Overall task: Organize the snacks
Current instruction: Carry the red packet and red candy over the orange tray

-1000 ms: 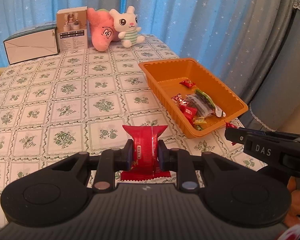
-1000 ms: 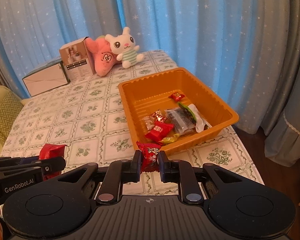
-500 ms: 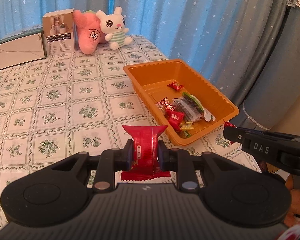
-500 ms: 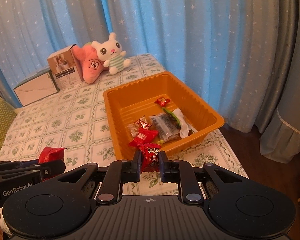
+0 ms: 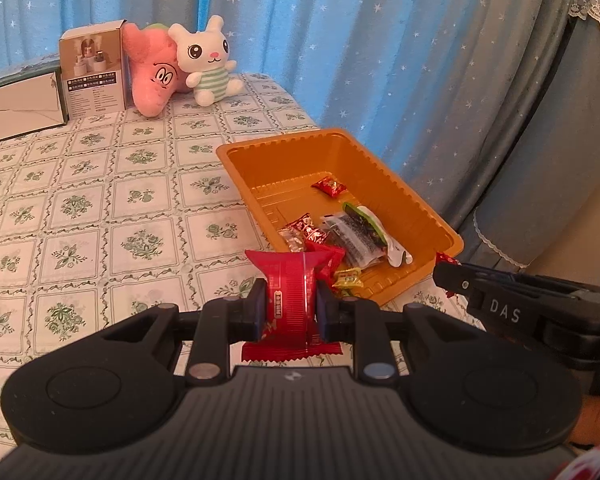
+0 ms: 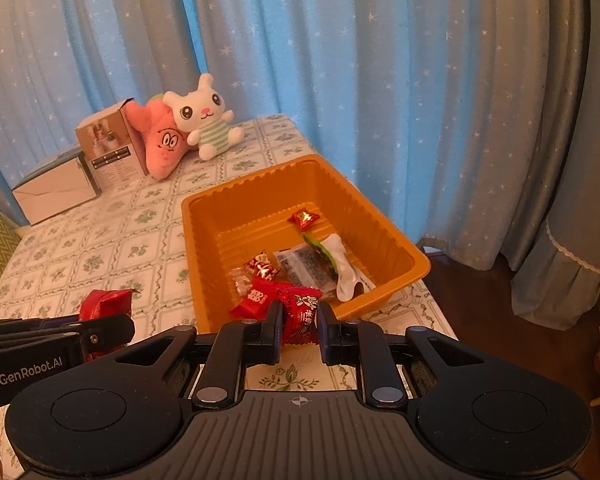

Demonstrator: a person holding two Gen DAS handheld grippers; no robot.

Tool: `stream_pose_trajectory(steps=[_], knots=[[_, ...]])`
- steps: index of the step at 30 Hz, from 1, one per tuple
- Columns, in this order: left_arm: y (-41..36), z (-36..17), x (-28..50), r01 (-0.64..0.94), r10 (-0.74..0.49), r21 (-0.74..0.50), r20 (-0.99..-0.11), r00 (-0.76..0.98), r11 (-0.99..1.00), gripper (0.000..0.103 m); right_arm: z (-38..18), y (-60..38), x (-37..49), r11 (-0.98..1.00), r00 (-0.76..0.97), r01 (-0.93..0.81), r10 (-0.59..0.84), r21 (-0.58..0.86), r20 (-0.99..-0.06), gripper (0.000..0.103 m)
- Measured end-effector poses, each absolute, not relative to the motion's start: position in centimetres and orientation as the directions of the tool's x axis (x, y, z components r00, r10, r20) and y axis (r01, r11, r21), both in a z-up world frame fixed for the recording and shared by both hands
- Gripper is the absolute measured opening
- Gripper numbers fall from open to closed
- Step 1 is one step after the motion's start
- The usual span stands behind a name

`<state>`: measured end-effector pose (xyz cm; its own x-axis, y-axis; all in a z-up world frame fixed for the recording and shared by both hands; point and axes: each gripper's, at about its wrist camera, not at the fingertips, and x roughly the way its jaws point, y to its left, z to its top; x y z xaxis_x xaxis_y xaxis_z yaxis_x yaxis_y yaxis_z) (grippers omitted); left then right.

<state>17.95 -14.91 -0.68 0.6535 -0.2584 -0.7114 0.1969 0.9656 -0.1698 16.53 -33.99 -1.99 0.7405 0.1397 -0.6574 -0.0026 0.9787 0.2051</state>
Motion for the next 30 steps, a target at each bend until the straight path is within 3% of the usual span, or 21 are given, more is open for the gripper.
stream_pose_trajectory(steps=[30], knots=[[-16.2, -1.5, 27.7, 0.221, -0.308, -0.215, -0.713, 0.631, 0.951, 0.022, -1.9, -35.8, 26.2, 0.977, 0.736, -0.073, 0.188, 0.200, -0.650, 0.018]])
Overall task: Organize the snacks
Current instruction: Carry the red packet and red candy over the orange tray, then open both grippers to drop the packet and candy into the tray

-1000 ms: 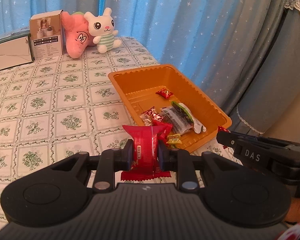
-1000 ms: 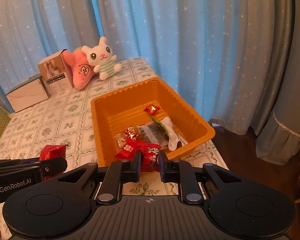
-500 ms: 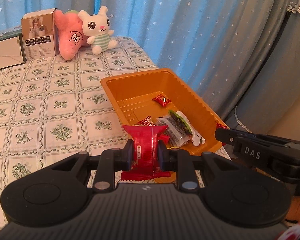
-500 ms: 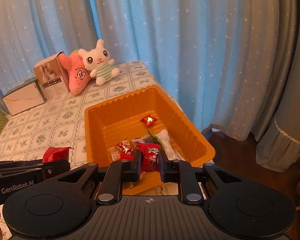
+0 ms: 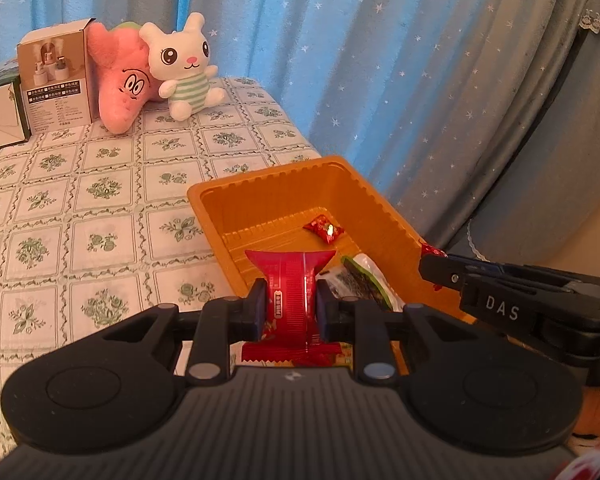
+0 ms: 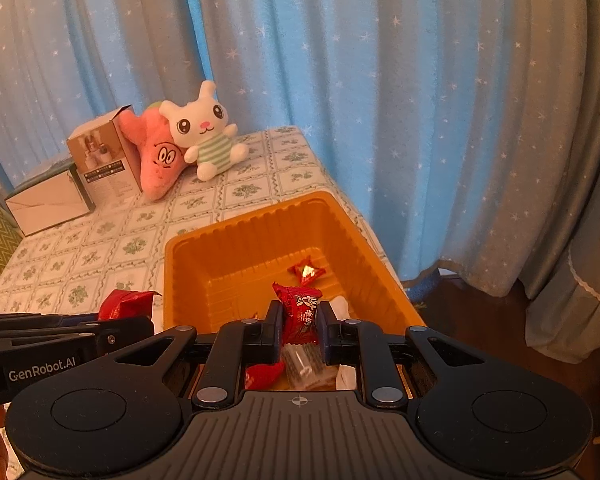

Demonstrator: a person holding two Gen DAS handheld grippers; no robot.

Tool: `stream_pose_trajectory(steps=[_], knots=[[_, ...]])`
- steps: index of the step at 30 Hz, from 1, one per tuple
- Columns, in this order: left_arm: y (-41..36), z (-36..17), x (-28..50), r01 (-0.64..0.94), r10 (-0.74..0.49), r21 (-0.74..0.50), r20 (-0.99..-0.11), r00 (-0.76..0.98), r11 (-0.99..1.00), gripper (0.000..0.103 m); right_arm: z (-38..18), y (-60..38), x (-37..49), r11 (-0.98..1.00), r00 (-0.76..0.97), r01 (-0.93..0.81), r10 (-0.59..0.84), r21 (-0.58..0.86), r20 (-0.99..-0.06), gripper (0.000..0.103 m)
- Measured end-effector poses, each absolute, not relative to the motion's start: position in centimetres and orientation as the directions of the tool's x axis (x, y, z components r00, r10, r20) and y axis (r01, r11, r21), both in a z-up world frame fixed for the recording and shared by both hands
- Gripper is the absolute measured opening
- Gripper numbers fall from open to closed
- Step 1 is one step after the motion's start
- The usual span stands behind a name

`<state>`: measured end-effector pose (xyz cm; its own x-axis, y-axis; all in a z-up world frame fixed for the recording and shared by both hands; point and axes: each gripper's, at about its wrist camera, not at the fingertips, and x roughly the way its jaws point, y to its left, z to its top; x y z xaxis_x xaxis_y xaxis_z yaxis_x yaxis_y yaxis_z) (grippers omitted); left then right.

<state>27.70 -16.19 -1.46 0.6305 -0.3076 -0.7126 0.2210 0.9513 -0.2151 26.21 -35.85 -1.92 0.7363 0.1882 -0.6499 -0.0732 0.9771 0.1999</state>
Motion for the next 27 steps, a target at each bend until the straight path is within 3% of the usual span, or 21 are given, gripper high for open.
stream_pose_trajectory(steps=[27], knots=[[-18.7, -3.6, 36.8, 0.249, -0.309, -0.194, -0.736, 0.602, 0.949, 0.022, -4.3, -36.8, 34.5, 0.971, 0.692, -0.067, 0.213, 0.231, -0.690, 0.018]])
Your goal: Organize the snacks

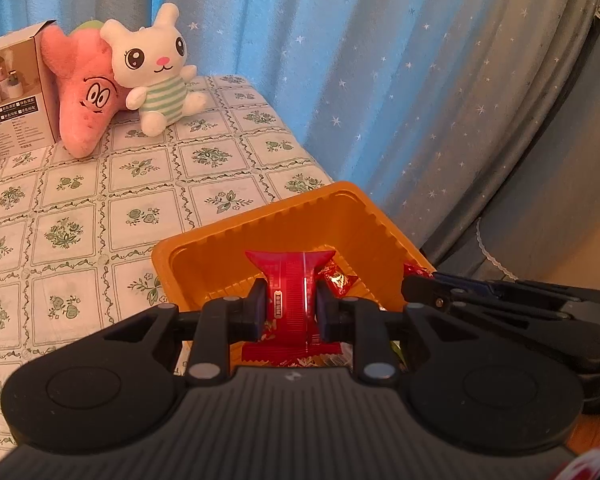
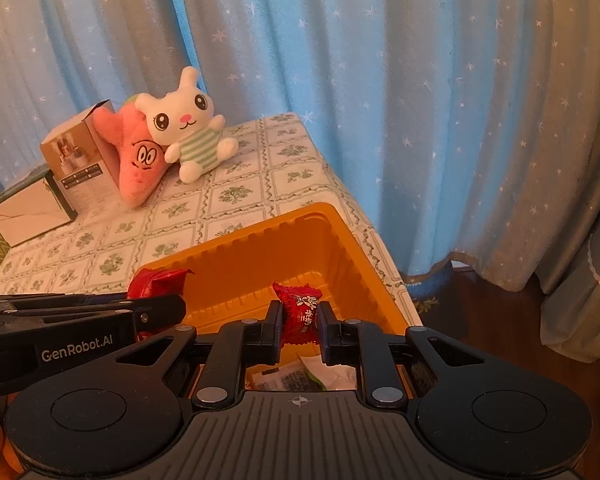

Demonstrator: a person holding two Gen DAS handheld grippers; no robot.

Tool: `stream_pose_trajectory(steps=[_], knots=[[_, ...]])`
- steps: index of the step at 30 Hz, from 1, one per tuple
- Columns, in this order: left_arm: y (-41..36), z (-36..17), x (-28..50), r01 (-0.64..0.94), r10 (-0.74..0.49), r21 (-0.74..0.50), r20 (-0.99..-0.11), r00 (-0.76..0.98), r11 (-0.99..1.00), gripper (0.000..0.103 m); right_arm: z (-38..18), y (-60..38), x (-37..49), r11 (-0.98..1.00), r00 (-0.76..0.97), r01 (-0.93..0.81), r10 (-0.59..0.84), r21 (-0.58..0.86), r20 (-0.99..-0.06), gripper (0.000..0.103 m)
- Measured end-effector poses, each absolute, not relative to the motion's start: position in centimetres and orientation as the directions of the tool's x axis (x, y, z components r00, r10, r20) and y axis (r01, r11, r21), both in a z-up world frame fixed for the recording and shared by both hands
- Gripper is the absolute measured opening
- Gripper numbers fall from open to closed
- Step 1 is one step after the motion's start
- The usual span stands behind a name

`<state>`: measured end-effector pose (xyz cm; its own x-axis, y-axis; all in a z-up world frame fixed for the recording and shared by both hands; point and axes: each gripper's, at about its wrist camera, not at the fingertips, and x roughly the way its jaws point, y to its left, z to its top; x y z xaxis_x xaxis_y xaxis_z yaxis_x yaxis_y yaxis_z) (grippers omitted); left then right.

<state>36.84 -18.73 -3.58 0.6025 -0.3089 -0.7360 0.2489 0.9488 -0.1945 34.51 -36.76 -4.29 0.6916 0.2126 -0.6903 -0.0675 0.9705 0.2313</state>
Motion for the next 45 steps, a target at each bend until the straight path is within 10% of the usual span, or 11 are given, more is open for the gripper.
stream_pose_trajectory(steps=[33, 37, 45], knots=[[-15.9, -3.8, 35.6, 0.220, -0.252, -0.144, -0.741, 0.623, 0.965, 0.030, -4.7, -34.7, 38.0, 0.953, 0.648, -0.116, 0.286, 0.279, -0.706, 0.019], [-15.4, -3.8, 35.2, 0.209, -0.237, -0.132, -0.736, 0.634, 0.969, 0.046, -4.6, -35.1, 37.5, 0.946, 0.672, -0.114, 0.299, 0.304, -0.678, 0.057], [-14.6, -3.4, 34.0, 0.201, -0.227, -0.124, -0.726, 0.649, 0.972, 0.052, -4.1, -36.5, 35.9, 0.950, 0.685, -0.076, 0.271, 0.304, -0.676, 0.057]])
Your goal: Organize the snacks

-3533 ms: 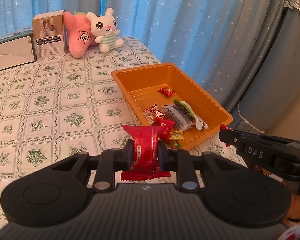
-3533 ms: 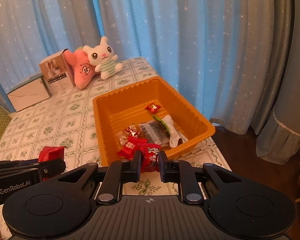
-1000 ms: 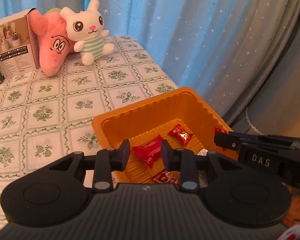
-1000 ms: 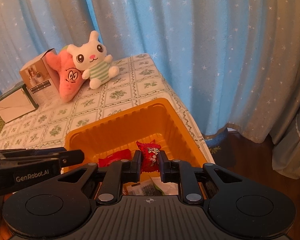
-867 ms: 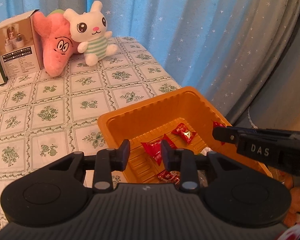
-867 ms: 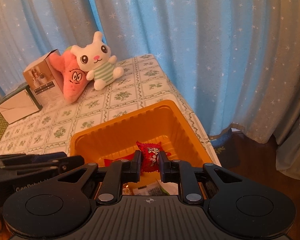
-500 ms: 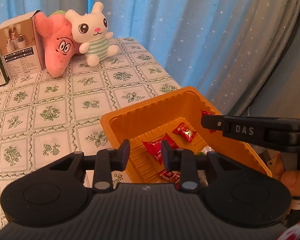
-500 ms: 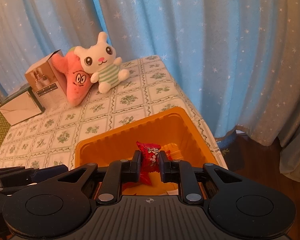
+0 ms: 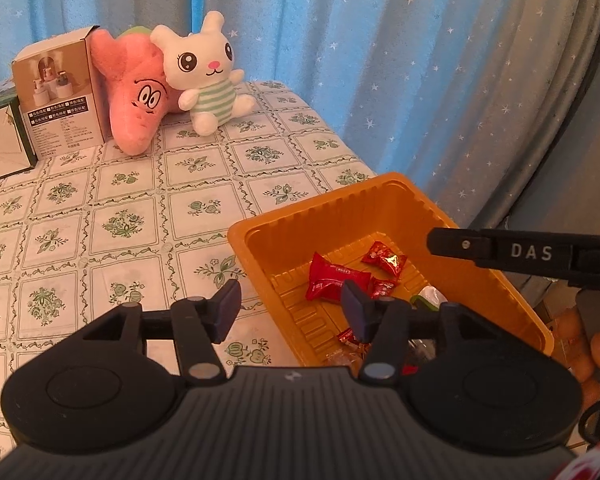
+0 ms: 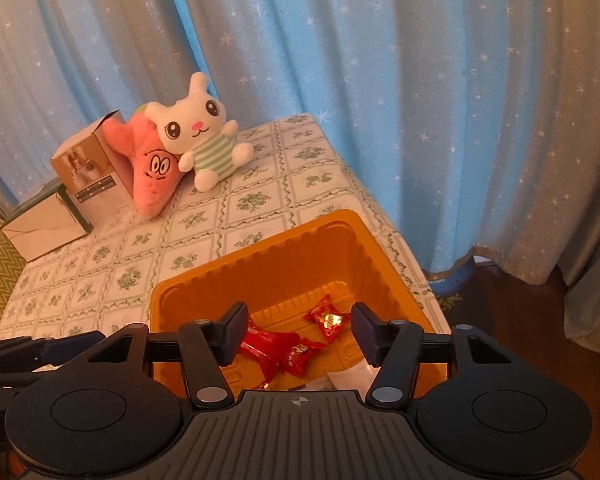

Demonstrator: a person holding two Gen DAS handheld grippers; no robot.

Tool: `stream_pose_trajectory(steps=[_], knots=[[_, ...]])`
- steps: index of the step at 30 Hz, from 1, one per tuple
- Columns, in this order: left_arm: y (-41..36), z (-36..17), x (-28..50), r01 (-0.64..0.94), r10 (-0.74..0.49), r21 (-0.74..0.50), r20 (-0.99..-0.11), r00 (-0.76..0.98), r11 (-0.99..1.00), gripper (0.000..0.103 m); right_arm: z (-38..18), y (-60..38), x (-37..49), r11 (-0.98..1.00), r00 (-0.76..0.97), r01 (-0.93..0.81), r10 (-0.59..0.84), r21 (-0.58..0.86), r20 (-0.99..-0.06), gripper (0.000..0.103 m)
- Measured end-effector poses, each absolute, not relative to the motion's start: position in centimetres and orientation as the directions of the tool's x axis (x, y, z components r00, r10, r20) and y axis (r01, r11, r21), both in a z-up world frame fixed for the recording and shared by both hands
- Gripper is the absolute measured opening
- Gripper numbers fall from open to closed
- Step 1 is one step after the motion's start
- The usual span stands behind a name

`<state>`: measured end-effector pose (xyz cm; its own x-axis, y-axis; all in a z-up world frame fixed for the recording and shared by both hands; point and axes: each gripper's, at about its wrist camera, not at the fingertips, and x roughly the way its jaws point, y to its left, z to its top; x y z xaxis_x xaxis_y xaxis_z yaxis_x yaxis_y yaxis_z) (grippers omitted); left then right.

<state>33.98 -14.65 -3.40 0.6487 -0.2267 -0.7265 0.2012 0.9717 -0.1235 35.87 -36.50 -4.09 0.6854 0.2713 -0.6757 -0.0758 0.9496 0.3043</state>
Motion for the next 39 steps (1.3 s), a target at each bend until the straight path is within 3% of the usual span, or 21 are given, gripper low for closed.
stream_pose_trajectory(steps=[5, 15, 21, 25, 39], knots=[[-14.5, -2.6, 32.5, 0.210, -0.230, -0.120, -0.724, 0.651, 0.970, 0.053, -3.1, -37.2, 34.0, 0.953, 0.689, -0.064, 0.256, 0.295, -0.678, 0.057], [-14.3, 0.3, 27.0, 0.218, -0.246, -0.130, -0.691, 0.680, 0.967, 0.067, -0.3, -36.8, 28.8, 0.958, 0.700, -0.081, 0.251, 0.274, -0.668, 0.057], [-13.5, 1.6, 23.0, 0.202, -0.252, -0.152, -0.671, 0.697, 0.967, 0.068, 0.7, -36.2, 24.9, 0.963, 0.708, -0.088, 0.240, 0.254, -0.664, 0.058], [-12.5, 2.0, 20.2, 0.184, -0.267, -0.193, -0.668, 0.695, 0.964, 0.068, 1.2, -35.6, 22.0, 0.967, 0.721, -0.091, 0.229, 0.238, -0.654, 0.072], [-9.6, 2.0, 11.0, 0.109, -0.211, -0.189, -0.692, 0.691, 0.976, 0.068, 1.7, -32.9, 12.7, 0.972, 0.709, -0.092, 0.217, 0.218, -0.670, 0.074]])
